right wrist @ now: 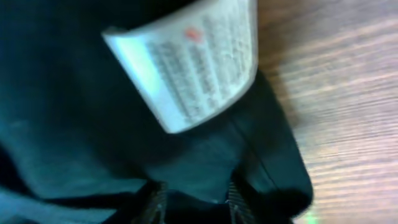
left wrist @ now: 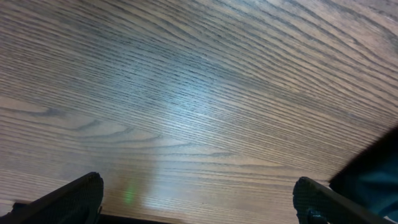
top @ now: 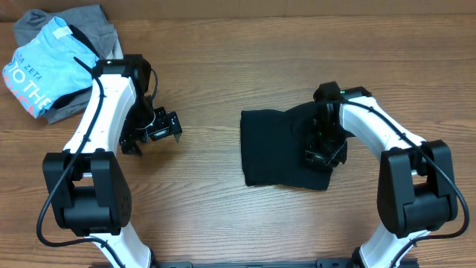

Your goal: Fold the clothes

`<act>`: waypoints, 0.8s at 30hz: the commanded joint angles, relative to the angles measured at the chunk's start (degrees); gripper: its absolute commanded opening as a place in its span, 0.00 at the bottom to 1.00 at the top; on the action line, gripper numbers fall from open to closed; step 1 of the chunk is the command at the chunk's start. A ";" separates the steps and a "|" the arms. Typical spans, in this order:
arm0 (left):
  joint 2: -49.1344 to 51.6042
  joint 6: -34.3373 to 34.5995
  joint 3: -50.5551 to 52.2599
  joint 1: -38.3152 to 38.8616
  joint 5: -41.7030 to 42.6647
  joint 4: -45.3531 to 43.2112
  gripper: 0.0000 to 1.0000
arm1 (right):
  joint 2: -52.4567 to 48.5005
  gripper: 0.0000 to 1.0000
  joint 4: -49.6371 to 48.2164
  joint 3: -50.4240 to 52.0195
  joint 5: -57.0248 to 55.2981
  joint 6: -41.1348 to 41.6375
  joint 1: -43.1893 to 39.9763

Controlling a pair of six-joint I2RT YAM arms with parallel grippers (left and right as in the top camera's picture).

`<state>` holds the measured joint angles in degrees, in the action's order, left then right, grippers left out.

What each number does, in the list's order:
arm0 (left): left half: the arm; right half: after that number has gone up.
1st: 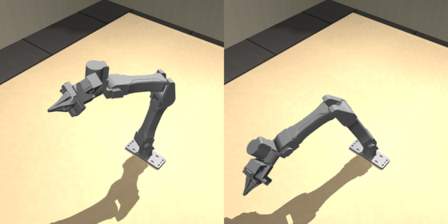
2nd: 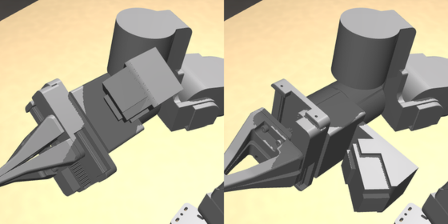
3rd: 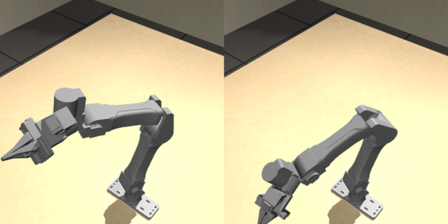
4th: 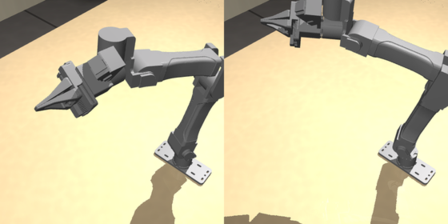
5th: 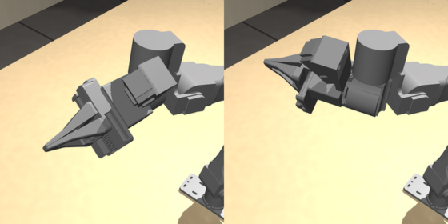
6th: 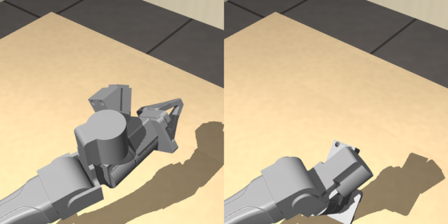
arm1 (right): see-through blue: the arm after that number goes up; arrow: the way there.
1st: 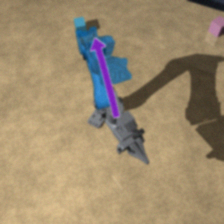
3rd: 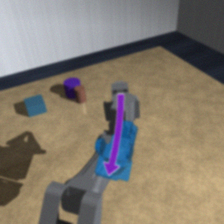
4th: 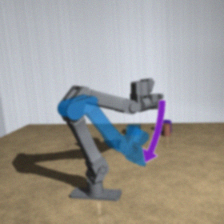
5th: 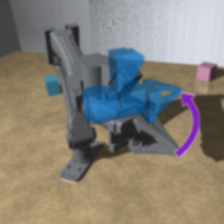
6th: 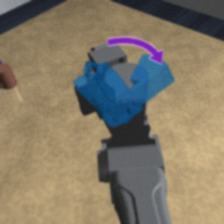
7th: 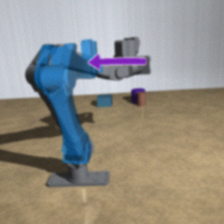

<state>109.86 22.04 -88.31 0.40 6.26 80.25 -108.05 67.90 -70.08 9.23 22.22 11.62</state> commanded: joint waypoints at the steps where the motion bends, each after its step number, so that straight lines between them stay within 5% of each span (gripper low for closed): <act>1: -0.90 -1.33 0.52 0.50 0.55 -0.17 1.00 | 0.28 0.39 -0.17 0.22 -3.28 4.50 -0.11; 8: -0.90 -4.63 0.52 1.66 5.11 -1.66 1.00 | 7.80 0.43 5.44 -3.21 -16.31 13.90 -0.04; 10: -0.90 -7.08 0.52 2.97 8.72 -3.19 1.00 | 11.58 0.56 5.49 -4.33 -16.57 13.51 -0.04; 12: -0.90 -9.18 0.52 5.03 13.40 -4.63 1.00 | 15.28 0.88 5.44 -5.44 -14.91 13.33 -0.11; 14: -0.90 -10.56 0.52 7.61 17.31 -5.99 1.00 | 18.18 1.00 4.70 -5.75 -11.72 10.93 -0.11; 24: -0.79 -7.26 3.45 24.52 21.92 -14.38 1.00 | 20.06 0.99 2.40 -5.49 -5.46 6.23 -0.11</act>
<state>109.86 13.54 -86.96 20.80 25.23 67.20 -87.74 70.94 -75.24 1.91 30.00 11.62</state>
